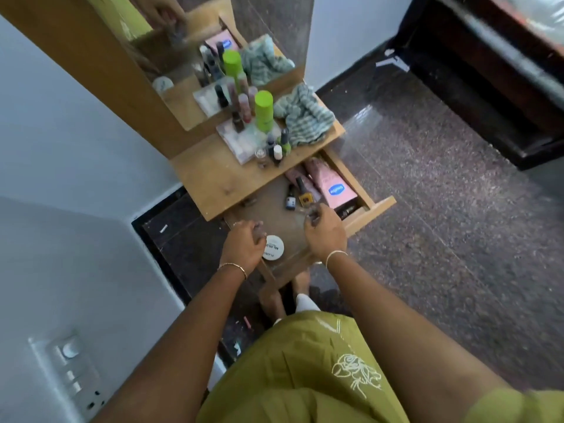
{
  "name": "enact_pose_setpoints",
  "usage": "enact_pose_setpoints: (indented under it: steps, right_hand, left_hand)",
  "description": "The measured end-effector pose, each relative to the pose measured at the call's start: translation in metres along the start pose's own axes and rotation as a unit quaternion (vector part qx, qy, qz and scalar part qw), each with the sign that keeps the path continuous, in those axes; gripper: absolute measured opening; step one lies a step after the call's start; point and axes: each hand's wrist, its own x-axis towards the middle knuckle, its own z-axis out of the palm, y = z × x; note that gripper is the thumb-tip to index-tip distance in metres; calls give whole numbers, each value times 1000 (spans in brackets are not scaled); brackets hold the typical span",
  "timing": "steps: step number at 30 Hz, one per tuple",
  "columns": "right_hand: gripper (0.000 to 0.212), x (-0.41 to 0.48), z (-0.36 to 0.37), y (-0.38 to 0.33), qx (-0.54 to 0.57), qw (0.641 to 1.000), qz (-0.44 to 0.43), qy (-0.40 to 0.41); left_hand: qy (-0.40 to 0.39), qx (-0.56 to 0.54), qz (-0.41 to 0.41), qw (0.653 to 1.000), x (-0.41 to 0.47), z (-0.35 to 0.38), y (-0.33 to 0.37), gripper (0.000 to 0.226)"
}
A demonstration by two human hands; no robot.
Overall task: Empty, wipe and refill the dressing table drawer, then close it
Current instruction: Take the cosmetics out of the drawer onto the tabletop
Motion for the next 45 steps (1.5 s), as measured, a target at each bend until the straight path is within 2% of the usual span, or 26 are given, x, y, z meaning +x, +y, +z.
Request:
enact_pose_setpoints:
  steps: [4,8,12,15,18,24,27,31,34,36,41,45]
  right_hand:
    - [19,4,8,17,-75,997,-2,-24]
    - [20,21,11,31,-146,988,-25,-38]
    - [22,38,17,32,-220,973,-64,-25]
    - [25,46,23,28,-257,962,-84,-46]
    - [27,50,28,28,-290,950,-101,-59]
    - [32,56,30,32,-310,942,-106,-70]
    - [31,58,33,32,-322,936,-120,-72]
    - [32,61,35,30,-346,923,-147,-77]
    - [30,63,35,28,-363,915,-159,-78]
    - [26,65,35,25,-368,913,-162,-74]
    - [24,72,40,19,-374,908,-169,-83]
    - [37,74,47,21,-355,914,-177,-85]
  left_hand:
    - [-54,63,15,996,10,8,-2,47]
    - [-87,142,36,985,38,16,-2,58]
    - [-98,221,21,970,64,26,-2,66]
    - [-86,280,16,956,74,33,-4,62]
    - [-40,315,24,948,80,37,-3,59]
    - [36,287,-1,957,79,40,-3,45]
    - [55,301,-5,952,77,45,-8,56]
    - [83,279,-57,955,73,56,-8,67]
    - [79,203,-98,971,74,59,0,69]
    - [58,148,-114,981,80,58,4,64]
    - [50,163,-66,983,93,47,2,41]
    - [46,146,-11,988,93,43,-6,40]
